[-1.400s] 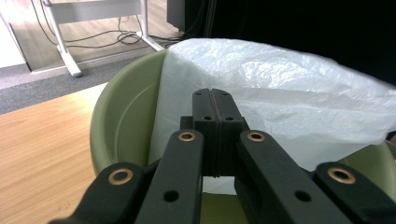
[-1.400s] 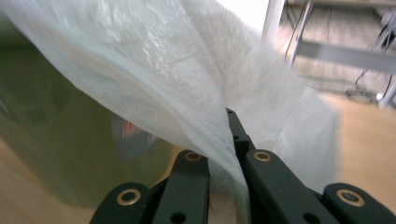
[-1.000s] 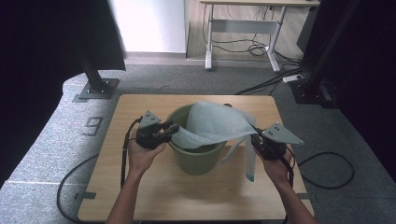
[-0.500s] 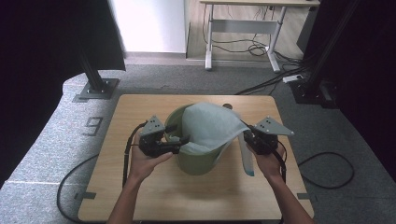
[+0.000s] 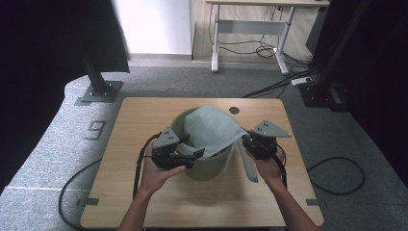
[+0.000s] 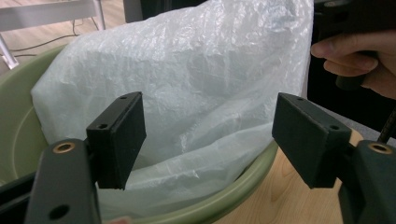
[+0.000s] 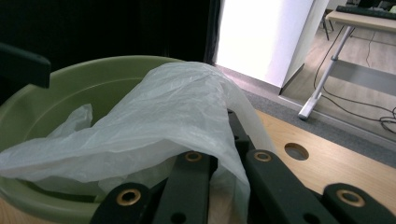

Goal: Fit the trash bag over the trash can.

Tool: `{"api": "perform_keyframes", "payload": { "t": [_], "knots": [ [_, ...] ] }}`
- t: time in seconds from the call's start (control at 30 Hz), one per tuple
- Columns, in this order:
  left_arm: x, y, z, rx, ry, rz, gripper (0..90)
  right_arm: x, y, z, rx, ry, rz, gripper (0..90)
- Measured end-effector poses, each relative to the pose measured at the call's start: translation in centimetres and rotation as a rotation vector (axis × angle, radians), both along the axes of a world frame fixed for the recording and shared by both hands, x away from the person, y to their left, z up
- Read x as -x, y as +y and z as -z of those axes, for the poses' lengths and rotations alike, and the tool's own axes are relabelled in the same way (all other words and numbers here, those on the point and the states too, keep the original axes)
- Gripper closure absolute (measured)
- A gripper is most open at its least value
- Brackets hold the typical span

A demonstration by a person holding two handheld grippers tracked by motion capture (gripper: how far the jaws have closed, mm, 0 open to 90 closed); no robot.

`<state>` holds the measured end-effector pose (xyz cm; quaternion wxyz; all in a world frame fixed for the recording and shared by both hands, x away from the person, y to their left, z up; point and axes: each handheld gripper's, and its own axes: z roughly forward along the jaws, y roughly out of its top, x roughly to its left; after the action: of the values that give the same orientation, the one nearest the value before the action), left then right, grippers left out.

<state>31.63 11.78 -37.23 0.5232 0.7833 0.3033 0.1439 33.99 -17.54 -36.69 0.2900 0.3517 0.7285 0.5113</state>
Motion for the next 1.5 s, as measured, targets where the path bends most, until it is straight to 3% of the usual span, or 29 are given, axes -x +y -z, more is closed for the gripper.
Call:
{"api": "perform_keyframes", "payload": {
  "t": [0.2, 0.63, 0.93, 1.03, 1.07, 1.17, 1.2, 1.23, 1.4, 1.5],
  "knots": [
    [0.0, -0.3, 0.3, 0.003, 0.004, -0.033, 23.3, -0.2, 0.5, -0.1, -0.002, 0.009, 0.003, 88.4],
    [0.8, -1.3, 0.2, -0.008, -0.014, -0.021, 17.8, 0.0, 2.5, -1.1, 0.038, 0.007, 0.013, 88.3],
    [0.5, -2.1, 0.6, -0.029, -0.01, -0.027, 18.2, 0.1, 3.3, -1.6, 0.038, 0.005, -0.003, 88.1],
    [0.3, -2.1, 0.8, -0.029, -0.015, -0.049, 31.6, 0.2, 3.2, -1.5, 0.026, 0.004, -0.015, 87.9],
    [0.2, -2.0, 0.9, -0.018, -0.009, -0.046, 31.6, 0.2, 3.2, -1.5, 0.026, 0.004, -0.015, 87.9],
    [0.0, -1.8, 0.9, -0.005, -0.011, -0.035, 52.3, 0.5, 2.9, -1.4, 0.003, 0.002, -0.027, 86.6],
    [-0.1, -1.7, 0.9, 0.0, -0.011, -0.03, 52.3, 0.5, 2.9, -1.4, 0.003, 0.002, -0.027, 86.6],
    [-0.1, -1.7, 0.9, 0.003, -0.012, -0.031, 59.6, 0.5, 2.7, -1.3, -0.009, 0.007, -0.03, 86.1],
    [-0.3, -1.3, 0.6, 0.031, -0.002, -0.038, 70.8, 0.5, 2.3, -1.1, -0.038, 0.016, -0.042, 83.9],
    [-0.6, -1.1, 0.4, 0.037, 0.009, -0.055, 77.9, 0.5, 2.0, -0.9, -0.069, 0.022, -0.064, 75.2]
  ]
}}
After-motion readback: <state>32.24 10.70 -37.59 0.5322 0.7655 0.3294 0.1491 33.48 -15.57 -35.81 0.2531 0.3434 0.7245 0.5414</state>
